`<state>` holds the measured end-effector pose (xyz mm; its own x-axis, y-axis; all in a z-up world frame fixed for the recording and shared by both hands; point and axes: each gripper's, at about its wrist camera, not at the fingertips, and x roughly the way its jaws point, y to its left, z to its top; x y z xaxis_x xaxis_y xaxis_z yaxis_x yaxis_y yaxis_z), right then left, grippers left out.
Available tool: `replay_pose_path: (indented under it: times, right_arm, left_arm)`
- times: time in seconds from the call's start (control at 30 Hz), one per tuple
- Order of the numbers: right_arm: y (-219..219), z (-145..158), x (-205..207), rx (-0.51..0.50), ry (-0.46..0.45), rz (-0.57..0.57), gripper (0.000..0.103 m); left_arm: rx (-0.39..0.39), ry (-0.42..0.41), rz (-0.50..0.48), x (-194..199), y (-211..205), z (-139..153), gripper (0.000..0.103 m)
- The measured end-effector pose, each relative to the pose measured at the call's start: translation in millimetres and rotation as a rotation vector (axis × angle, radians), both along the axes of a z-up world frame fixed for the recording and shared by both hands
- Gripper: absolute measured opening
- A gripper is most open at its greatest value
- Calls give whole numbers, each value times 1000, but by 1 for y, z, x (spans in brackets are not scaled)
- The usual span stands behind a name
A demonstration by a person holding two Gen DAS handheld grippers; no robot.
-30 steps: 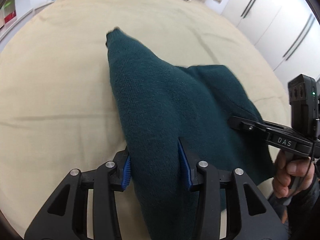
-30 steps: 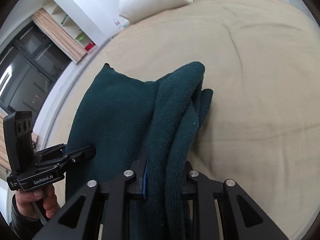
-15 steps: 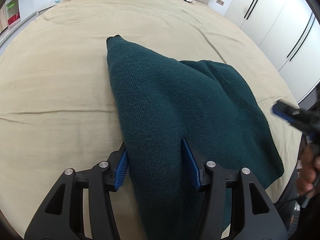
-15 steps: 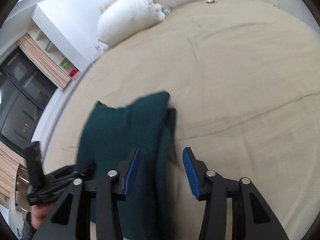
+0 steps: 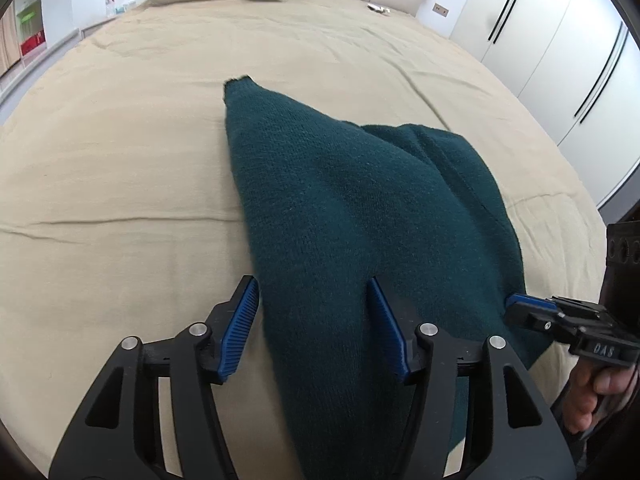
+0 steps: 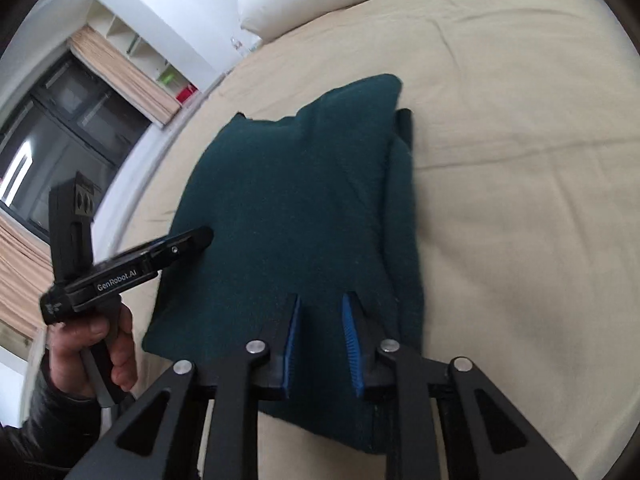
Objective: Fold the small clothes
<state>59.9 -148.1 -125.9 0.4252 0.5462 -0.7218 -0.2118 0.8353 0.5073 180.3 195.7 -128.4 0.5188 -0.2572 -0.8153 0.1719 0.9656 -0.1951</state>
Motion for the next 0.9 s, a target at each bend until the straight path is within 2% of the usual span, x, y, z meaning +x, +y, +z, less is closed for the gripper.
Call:
replay_pose_path:
  times: [0.07, 0.17, 0.23, 0.33, 0.43, 0.5, 0.57, 0.67, 0.77, 0.83, 0.87, 0.9]
  right_arm:
    - [-10, 0, -8, -17, -9, -8, 16]
    - [-26, 3, -7, -25, -4, -48, 15]
    - [-37, 12, -11, -61, -16, -108, 27]
    - [-53, 39, -4, 13, -68, -159, 27]
    - [-38, 60, 21, 91, -112, -116, 27]
    - [-19, 66, 48, 148, -98, -70, 27]
    - [-4, 63, 71, 189, -89, -47, 28]
    - [17, 40, 109, 226, -1, -17, 31]
    - [26, 12, 133, 182, 72, -40, 31]
    - [17, -7, 146, 229, 95, -69, 23]
    - [12, -11, 150, 237, 90, -83, 7]
    - [2, -17, 153, 251, 88, -111, 0]
  left_arm:
    - [7, -32, 22, -11, 6, 9, 55]
    - [6, -103, 64, -27, 16, 31, 55]
    - [0, -147, 64, -32, 18, 45, 55]
    - [-3, -187, 23, -29, 10, 60, 55]
    - [-6, -198, -23, -14, -5, 67, 55]
    - [-25, -197, -31, 3, -10, 65, 55]
    - [-37, -152, -16, 25, -14, 55, 55]
    - [-56, -80, -1, 51, -18, 30, 55]
    - [-22, -80, -8, 63, -26, 12, 55]
    - [13, -97, -22, 66, -32, 6, 56]
    - [24, -105, -29, 68, -34, 4, 59]
    - [35, -115, -40, 70, -37, 0, 60]
